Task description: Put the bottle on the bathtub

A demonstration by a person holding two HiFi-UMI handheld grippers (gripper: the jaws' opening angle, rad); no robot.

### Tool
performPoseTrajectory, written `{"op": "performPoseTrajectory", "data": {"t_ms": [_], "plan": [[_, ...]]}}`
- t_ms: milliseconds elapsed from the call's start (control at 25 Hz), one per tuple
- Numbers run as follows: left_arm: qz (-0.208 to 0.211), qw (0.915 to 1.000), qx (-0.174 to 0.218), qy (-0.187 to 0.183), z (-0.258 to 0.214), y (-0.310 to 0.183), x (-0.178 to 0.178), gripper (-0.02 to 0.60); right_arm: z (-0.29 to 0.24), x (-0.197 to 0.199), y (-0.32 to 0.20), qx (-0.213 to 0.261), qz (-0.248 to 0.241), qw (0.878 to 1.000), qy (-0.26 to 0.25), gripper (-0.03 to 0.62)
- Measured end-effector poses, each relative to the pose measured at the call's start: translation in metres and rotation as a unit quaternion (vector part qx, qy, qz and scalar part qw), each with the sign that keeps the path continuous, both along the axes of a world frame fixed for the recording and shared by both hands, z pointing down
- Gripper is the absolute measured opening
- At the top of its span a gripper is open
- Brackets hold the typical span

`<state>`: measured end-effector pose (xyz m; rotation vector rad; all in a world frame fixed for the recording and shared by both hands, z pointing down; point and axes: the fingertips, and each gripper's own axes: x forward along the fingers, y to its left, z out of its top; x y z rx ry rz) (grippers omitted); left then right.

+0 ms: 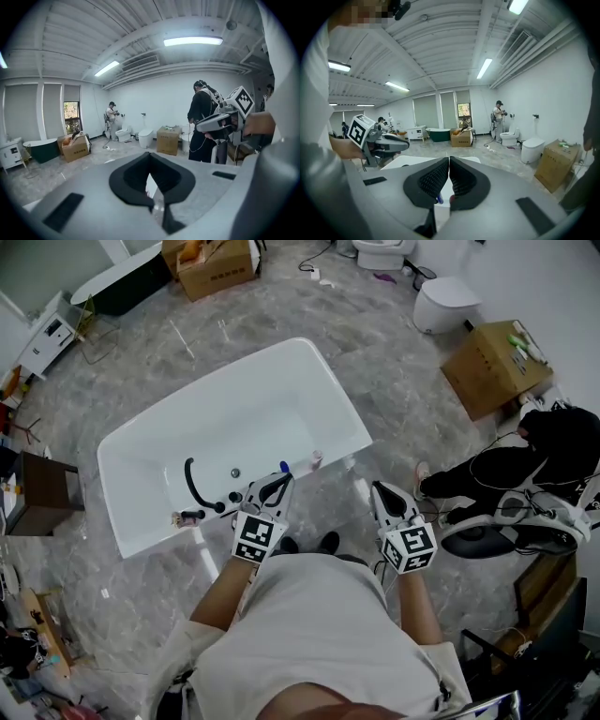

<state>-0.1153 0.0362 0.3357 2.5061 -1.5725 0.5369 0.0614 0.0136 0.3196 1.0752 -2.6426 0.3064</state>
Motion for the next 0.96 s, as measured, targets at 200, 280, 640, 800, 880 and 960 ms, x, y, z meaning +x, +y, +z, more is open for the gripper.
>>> {"op": "performPoseTrajectory", "data": {"t_ms": [200, 280, 640, 800, 880, 960], "plan": [[0.005, 1.0000, -0.001, 0.003, -0.002, 0.002, 0.000, 0.008, -0.009, -0.007, 0.004, 0.015, -0.004, 1.000, 0.002, 0.031], [0.004, 1.0000, -0.001, 0.005, -0.001, 0.001, 0.001, 0.008, -0.009, -0.005, 0.003, 0.017, -0.001, 1.000, 0.001, 0.031], [0.006, 0.9999, -0.003, 0.012, -0.003, 0.001, 0.000, 0.008, -0.015, 0.000, 0.006, 0.021, 0.007, 1.000, -0.001, 0.031], [0.004, 0.9999, -0.004, 0.013, -0.003, 0.000, -0.002, 0.008, -0.015, 0.001, 0.007, 0.022, 0.006, 1.000, 0.001, 0.031], [0.003, 0.9999, -0.005, 0.014, -0.002, -0.001, -0.003, 0.008, -0.016, 0.001, 0.006, 0.023, 0.005, 1.000, 0.002, 0.031], [0.002, 0.9999, -0.006, 0.015, -0.002, -0.001, -0.005, 0.008, -0.017, -0.001, 0.006, 0.025, 0.003, 1.000, 0.002, 0.031]]}}
